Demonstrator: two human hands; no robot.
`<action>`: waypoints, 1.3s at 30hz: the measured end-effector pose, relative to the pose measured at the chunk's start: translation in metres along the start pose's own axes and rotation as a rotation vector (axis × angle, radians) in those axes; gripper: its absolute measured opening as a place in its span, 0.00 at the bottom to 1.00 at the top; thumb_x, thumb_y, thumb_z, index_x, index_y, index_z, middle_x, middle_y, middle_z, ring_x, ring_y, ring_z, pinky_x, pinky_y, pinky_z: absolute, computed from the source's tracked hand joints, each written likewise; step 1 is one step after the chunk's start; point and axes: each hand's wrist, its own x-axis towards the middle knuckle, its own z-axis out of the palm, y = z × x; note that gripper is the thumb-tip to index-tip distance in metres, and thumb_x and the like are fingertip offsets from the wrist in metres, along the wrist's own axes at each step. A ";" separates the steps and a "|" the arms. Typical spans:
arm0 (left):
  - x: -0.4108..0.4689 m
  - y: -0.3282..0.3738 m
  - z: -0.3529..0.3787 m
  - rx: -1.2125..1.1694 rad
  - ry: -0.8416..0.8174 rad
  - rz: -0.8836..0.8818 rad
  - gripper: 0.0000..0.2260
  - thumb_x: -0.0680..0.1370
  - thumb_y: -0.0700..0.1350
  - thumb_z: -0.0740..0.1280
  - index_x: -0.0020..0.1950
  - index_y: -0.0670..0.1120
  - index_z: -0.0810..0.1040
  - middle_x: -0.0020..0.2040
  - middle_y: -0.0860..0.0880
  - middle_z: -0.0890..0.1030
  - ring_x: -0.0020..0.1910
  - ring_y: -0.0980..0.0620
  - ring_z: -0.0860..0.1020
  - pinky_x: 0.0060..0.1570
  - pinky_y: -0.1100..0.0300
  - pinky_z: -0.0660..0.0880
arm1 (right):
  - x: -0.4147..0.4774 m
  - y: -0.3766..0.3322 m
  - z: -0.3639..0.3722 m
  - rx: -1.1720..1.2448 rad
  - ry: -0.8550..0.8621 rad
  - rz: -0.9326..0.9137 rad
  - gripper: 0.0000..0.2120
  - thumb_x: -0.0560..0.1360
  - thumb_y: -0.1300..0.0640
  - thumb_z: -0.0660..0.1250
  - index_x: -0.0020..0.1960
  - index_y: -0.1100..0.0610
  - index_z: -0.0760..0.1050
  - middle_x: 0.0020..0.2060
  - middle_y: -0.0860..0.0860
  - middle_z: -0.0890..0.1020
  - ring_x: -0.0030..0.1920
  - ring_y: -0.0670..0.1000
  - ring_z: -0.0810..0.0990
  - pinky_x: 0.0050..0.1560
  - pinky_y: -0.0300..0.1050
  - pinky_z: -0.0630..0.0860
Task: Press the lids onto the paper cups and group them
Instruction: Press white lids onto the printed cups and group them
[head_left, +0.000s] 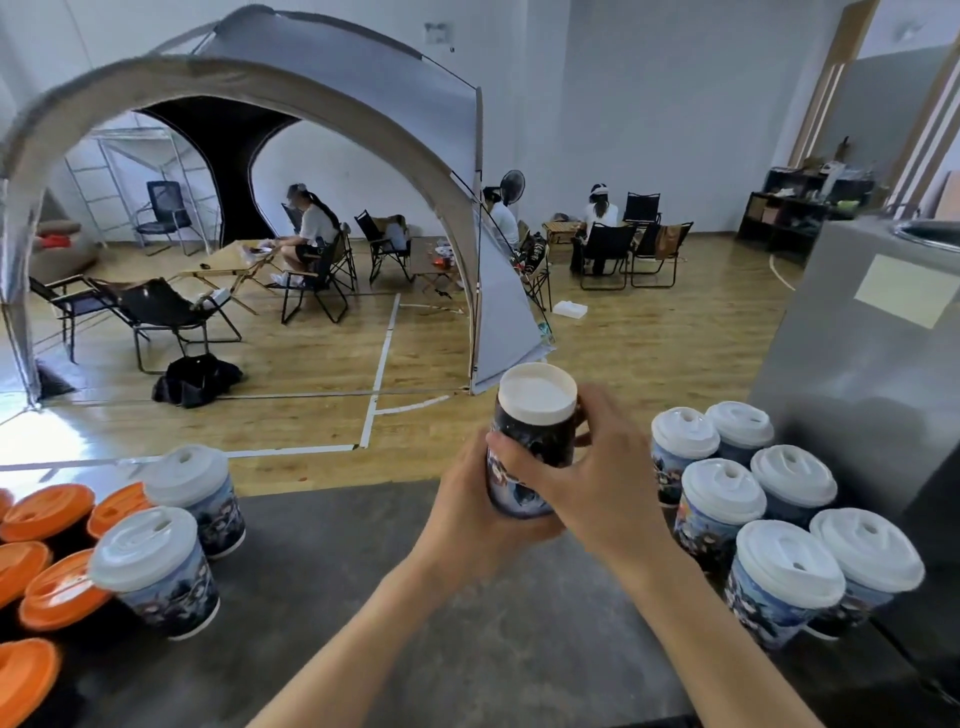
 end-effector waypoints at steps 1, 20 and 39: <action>-0.001 0.001 -0.001 -0.022 0.013 0.005 0.35 0.63 0.44 0.86 0.64 0.58 0.74 0.62 0.53 0.83 0.61 0.54 0.82 0.60 0.48 0.81 | 0.002 -0.001 -0.001 -0.003 -0.002 -0.012 0.30 0.66 0.39 0.82 0.60 0.51 0.77 0.50 0.45 0.80 0.51 0.50 0.79 0.51 0.46 0.77; 0.016 0.001 0.008 -0.097 -0.151 -0.119 0.33 0.67 0.51 0.83 0.65 0.63 0.70 0.56 0.68 0.82 0.56 0.66 0.81 0.50 0.69 0.79 | -0.082 0.098 0.018 0.522 -0.013 0.351 0.31 0.62 0.49 0.85 0.62 0.51 0.77 0.55 0.48 0.86 0.57 0.50 0.85 0.58 0.43 0.79; 0.083 -0.126 0.136 0.148 -0.077 -0.174 0.38 0.68 0.48 0.83 0.71 0.57 0.67 0.67 0.57 0.75 0.66 0.58 0.73 0.64 0.61 0.71 | -0.113 0.204 0.020 0.061 -0.034 0.534 0.26 0.82 0.59 0.68 0.78 0.54 0.67 0.68 0.45 0.77 0.66 0.36 0.74 0.67 0.30 0.68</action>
